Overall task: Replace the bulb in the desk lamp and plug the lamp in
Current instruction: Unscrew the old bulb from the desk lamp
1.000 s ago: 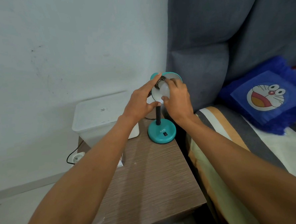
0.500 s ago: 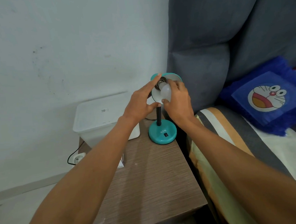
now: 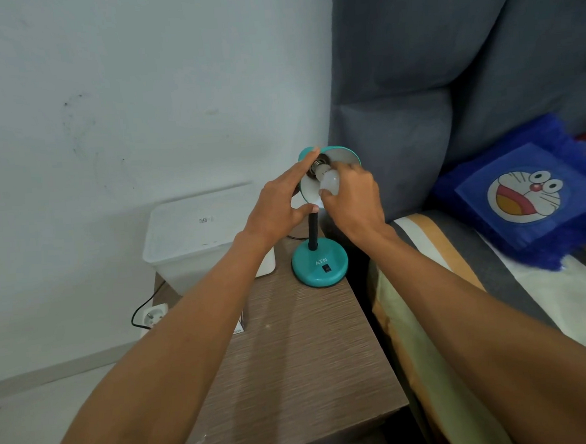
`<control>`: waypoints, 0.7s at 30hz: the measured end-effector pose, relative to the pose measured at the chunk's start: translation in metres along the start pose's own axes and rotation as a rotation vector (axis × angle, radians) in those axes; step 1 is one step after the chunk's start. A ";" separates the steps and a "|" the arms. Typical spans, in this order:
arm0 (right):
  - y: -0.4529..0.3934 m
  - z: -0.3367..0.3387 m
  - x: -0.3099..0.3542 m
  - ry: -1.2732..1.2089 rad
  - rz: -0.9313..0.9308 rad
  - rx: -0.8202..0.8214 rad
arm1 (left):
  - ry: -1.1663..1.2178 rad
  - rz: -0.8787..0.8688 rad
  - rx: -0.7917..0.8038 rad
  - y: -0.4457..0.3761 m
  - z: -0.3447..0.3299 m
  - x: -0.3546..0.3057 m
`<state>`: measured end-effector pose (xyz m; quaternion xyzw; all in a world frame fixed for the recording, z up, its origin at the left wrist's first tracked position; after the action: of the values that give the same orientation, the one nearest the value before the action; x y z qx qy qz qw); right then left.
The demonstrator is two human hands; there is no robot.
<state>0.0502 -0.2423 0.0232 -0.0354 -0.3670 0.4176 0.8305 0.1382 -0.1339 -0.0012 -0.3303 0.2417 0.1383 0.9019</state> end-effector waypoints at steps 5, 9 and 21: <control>0.009 0.016 0.000 -0.043 -0.016 -0.010 | -0.009 0.019 0.014 0.002 0.001 -0.003; 0.018 0.033 0.001 -0.062 -0.026 -0.019 | -0.076 0.023 0.040 0.008 0.008 -0.012; 0.075 0.064 0.035 -0.153 0.017 -0.029 | -0.192 0.267 -0.060 0.104 0.073 -0.019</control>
<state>-0.0276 -0.1841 0.0631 -0.0188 -0.4351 0.4208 0.7958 0.1050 -0.0098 0.0024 -0.3075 0.1917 0.2950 0.8841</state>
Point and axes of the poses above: each hand's wrist, its own y-axis away from the middle knuckle, its own z-axis out of the back of the hand, x = y × z, the point moved 8 cm from there along -y, towards the middle knuckle, and after that the axes turned 8 degrees about -z, right-handed, at the moved point
